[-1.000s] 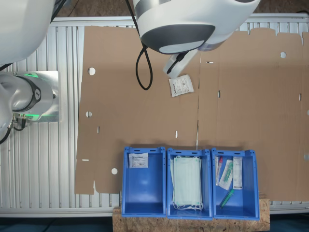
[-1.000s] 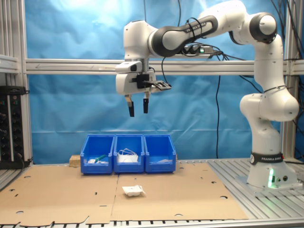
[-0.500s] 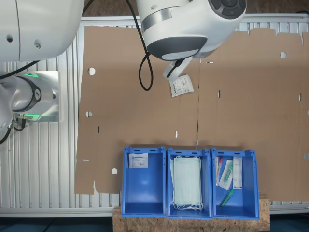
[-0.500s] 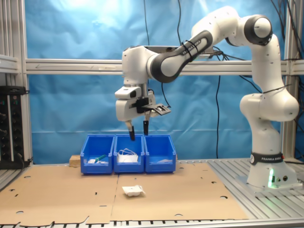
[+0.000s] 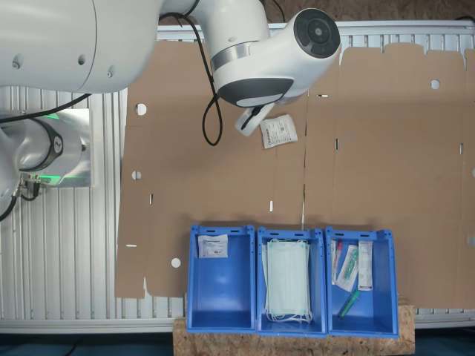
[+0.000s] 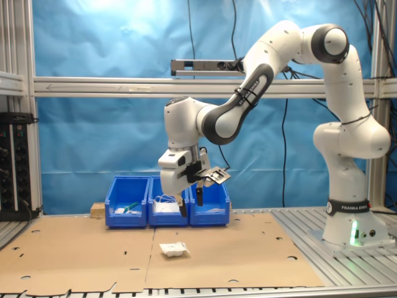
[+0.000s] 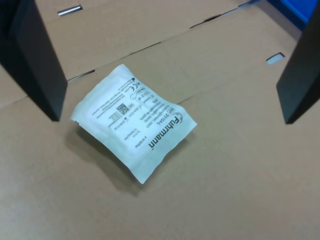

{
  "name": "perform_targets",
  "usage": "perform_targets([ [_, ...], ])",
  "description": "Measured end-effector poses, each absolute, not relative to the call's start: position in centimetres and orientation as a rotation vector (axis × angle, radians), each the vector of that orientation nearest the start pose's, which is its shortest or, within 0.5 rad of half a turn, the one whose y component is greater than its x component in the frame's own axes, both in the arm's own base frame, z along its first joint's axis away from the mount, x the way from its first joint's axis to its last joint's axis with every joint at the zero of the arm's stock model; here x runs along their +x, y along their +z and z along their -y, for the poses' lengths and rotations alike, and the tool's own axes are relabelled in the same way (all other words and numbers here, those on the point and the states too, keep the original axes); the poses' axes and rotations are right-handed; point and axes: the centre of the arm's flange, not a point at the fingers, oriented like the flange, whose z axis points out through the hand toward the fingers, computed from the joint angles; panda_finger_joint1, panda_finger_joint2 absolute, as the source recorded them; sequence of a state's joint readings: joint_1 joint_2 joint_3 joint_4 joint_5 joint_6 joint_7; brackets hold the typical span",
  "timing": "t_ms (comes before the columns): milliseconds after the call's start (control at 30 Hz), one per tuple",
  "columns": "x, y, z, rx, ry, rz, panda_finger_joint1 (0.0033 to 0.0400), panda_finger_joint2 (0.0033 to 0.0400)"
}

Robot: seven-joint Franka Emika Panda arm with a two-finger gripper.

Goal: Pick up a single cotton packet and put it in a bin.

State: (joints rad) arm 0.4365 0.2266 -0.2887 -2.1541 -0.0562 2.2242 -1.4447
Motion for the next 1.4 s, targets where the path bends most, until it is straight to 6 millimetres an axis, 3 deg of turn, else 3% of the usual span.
perform_targets([
  [900, 56.1, 15.3, -8.0, 2.023, -0.226, -2.248, 0.04, 0.04],
  [1100, 56.7, 14.4, -7.9, 2.005, -0.194, -2.236, 0.04, 0.04],
  [1400, 58.0, 15.3, -7.5, 1.993, -0.118, -2.204, 0.04, 0.04],
])
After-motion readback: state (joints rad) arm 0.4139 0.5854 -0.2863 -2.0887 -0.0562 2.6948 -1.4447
